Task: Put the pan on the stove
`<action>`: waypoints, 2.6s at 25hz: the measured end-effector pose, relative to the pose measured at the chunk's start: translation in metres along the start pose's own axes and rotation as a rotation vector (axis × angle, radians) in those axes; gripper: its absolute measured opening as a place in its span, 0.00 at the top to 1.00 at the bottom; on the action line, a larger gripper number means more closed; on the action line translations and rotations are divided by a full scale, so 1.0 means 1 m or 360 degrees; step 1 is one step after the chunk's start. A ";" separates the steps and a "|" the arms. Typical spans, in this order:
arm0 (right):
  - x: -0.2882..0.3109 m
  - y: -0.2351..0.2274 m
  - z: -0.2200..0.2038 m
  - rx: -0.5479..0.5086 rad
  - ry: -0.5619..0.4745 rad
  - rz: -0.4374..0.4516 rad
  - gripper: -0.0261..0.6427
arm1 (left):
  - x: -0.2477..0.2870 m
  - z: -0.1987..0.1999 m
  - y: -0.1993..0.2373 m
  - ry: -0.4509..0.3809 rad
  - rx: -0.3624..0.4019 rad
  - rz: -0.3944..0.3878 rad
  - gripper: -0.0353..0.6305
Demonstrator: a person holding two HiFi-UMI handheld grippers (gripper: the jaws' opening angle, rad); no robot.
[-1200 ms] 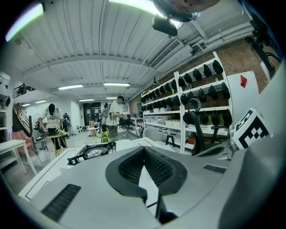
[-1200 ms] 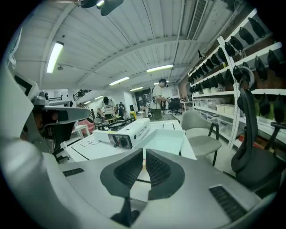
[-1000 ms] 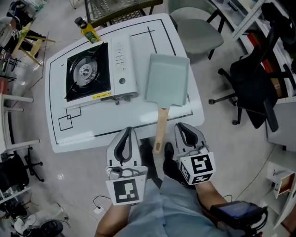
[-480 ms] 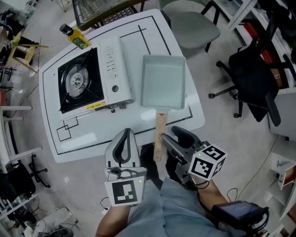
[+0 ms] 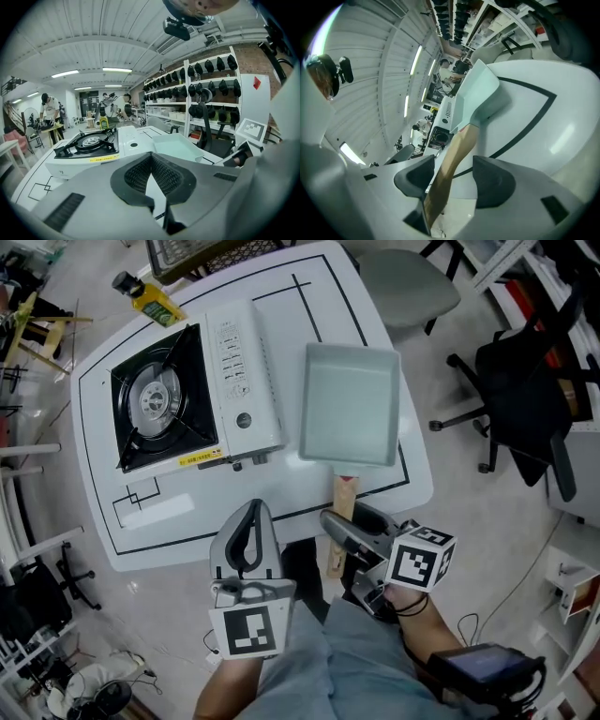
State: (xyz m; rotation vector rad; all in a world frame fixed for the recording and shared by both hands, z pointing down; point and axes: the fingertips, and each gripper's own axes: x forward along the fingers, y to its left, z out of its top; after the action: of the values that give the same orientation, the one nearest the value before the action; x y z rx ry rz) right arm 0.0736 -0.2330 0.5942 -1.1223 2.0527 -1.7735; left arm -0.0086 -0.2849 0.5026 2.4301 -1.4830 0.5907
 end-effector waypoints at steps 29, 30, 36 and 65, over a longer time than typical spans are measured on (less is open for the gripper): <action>-0.021 0.058 0.049 0.0277 -0.0263 0.0242 0.75 | -0.049 0.059 0.012 -0.0258 0.0000 0.0152 0.92; -0.028 0.069 0.055 0.0246 -0.0263 0.0252 0.75 | -0.055 0.068 0.010 -0.0294 -0.0003 0.0165 0.92; -0.067 0.129 0.073 0.0159 -0.0282 0.0329 0.75 | -0.102 0.115 -0.001 -0.0500 0.0007 0.0236 0.92; 0.132 0.244 -0.007 0.0001 -0.0031 0.0387 0.75 | -0.159 0.106 0.223 -0.0579 -0.0066 0.0418 0.92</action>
State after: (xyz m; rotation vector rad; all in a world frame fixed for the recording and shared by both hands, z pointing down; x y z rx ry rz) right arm -0.1210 -0.3166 0.4149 -0.8439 2.0761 -1.6388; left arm -0.2478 -0.3038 0.3337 2.4212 -1.9532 0.1606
